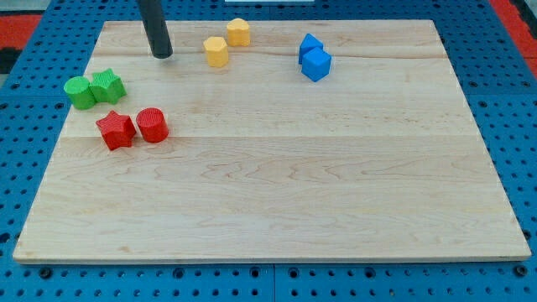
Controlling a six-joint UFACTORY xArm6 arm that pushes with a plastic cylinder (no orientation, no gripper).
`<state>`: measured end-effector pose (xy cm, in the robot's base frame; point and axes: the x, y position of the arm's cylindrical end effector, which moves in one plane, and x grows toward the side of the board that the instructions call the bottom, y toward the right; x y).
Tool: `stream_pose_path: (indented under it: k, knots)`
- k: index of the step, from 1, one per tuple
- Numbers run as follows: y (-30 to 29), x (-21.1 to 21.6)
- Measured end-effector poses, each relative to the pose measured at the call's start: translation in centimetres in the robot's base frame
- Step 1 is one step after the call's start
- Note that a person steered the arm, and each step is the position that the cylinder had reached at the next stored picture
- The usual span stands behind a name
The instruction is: Slide the yellow hexagon closer to the blue triangle
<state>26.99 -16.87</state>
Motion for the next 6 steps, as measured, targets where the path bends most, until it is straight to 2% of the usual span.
stream_pose_path:
  k: [2,4,6]
  knots:
    - [4.4,-0.5]
    - [6.0,1.7]
    - [7.1,-0.5]
